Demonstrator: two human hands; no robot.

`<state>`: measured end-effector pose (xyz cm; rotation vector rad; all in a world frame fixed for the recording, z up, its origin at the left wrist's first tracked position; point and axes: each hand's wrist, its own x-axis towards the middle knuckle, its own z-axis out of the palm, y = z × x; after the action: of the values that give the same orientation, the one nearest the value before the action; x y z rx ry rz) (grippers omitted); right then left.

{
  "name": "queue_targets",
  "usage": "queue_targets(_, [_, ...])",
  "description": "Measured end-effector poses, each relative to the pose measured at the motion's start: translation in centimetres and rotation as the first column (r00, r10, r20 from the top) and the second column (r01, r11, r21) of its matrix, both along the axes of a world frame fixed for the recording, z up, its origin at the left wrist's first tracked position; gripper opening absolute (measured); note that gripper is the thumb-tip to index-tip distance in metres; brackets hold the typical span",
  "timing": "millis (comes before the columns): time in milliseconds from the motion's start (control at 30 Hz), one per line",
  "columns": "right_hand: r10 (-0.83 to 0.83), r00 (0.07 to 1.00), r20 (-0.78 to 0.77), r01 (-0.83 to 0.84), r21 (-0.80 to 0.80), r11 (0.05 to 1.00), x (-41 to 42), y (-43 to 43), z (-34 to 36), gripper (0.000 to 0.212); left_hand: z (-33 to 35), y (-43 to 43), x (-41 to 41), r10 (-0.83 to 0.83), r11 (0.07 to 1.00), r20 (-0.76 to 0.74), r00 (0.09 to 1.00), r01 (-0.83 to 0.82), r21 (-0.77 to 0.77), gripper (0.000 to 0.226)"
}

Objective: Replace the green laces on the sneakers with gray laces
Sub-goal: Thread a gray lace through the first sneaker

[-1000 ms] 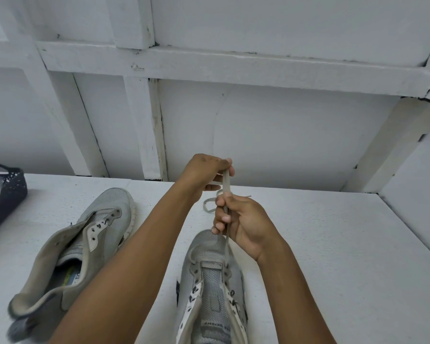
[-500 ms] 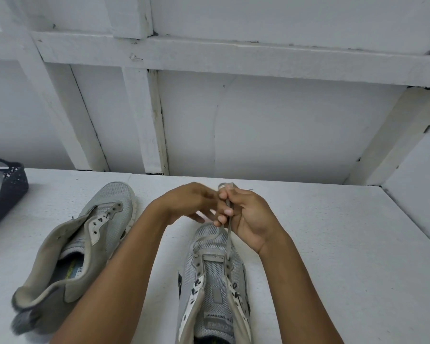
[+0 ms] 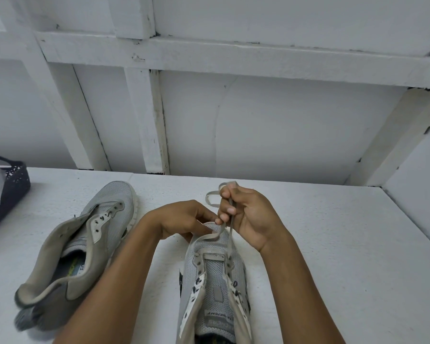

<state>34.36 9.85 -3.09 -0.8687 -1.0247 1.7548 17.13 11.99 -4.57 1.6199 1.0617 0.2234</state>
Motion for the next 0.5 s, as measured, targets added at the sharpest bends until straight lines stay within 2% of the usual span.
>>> queue_targets(167, [-0.012,1.0,0.002,0.012,-0.012,1.0,0.0,-0.1,0.3,0.033,-0.4,-0.2,0.1,0.027,0.999,0.049,0.998,-0.029,0.03,0.036])
queue_targets(367, [-0.035,0.999,0.001,0.035,-0.038,0.999,-0.1,0.0,0.3,0.034,-1.7,-0.1,-0.1,0.061,0.997,0.094,0.994,-0.065,0.039,0.038])
queue_targets(500, [-0.061,0.998,0.005,0.061,-0.047,0.997,-0.2,0.1,0.4,0.034,-2.2,-0.1,-0.2,0.096,0.995,0.133,0.986,-0.099,0.013,0.026])
